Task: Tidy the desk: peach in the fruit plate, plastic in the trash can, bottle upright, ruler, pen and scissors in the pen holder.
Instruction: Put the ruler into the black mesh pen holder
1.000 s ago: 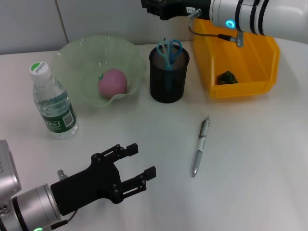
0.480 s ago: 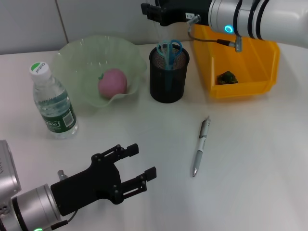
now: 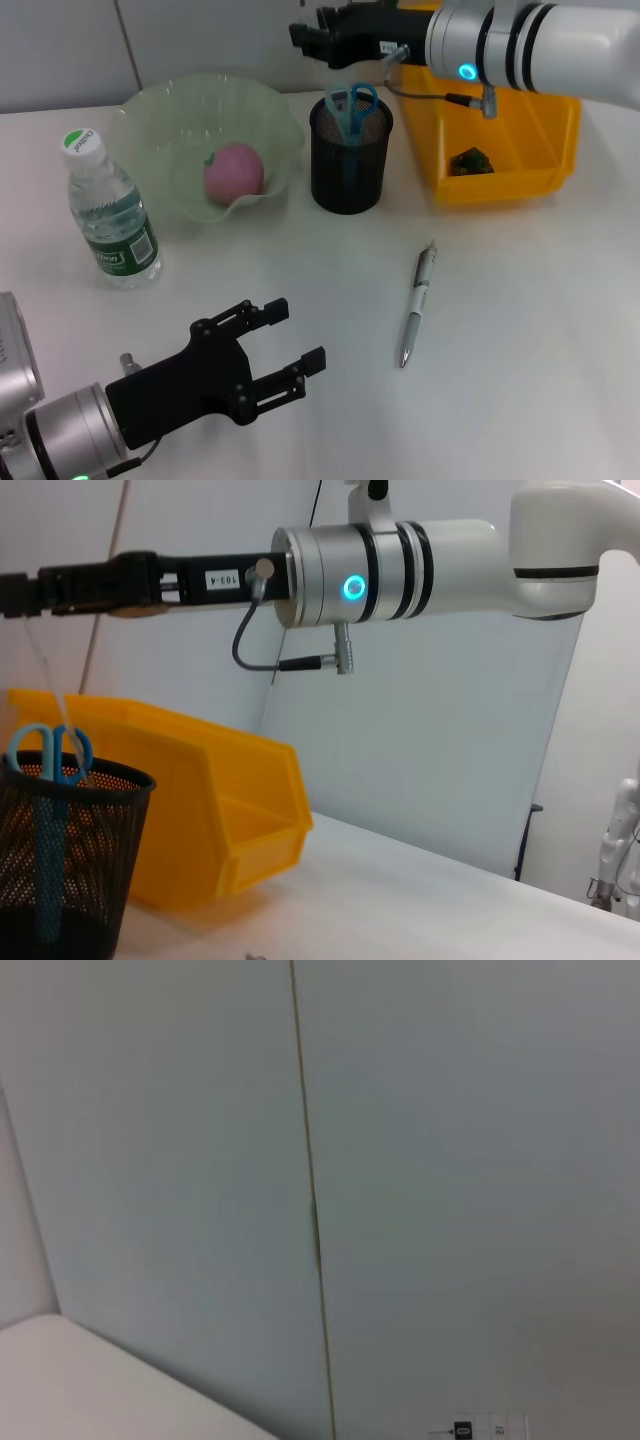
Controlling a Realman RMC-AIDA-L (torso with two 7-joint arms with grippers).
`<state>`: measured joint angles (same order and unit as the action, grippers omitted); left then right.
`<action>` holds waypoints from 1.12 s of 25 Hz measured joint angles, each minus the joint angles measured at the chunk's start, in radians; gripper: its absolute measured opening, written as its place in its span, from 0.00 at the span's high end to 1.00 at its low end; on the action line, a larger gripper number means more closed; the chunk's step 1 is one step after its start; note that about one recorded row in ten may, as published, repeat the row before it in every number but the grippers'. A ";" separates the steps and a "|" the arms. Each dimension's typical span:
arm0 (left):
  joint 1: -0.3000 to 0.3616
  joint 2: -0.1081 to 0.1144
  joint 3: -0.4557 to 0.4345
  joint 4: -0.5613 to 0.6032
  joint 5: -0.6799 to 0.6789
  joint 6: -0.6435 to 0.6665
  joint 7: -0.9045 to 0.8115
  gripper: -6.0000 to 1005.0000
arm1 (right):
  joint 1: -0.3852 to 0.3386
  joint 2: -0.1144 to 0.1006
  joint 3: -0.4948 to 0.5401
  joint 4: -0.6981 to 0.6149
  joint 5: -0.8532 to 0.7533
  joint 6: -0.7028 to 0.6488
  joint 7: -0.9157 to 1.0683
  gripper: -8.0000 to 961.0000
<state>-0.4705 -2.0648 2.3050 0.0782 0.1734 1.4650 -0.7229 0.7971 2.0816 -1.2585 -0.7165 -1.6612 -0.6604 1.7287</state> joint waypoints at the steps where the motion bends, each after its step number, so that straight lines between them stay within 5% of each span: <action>1: 0.000 0.000 0.000 0.000 0.000 0.000 0.000 0.25 | 0.003 0.000 0.000 0.007 0.000 0.005 -0.006 0.60; 28: -0.002 0.000 -0.003 0.001 -0.007 0.006 -0.003 0.25 | 0.003 -0.001 -0.005 0.031 -0.007 -0.002 -0.038 0.46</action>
<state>-0.4729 -2.0647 2.3023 0.0788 0.1662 1.4710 -0.7258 0.8000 2.0805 -1.2638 -0.6858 -1.6678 -0.6629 1.6907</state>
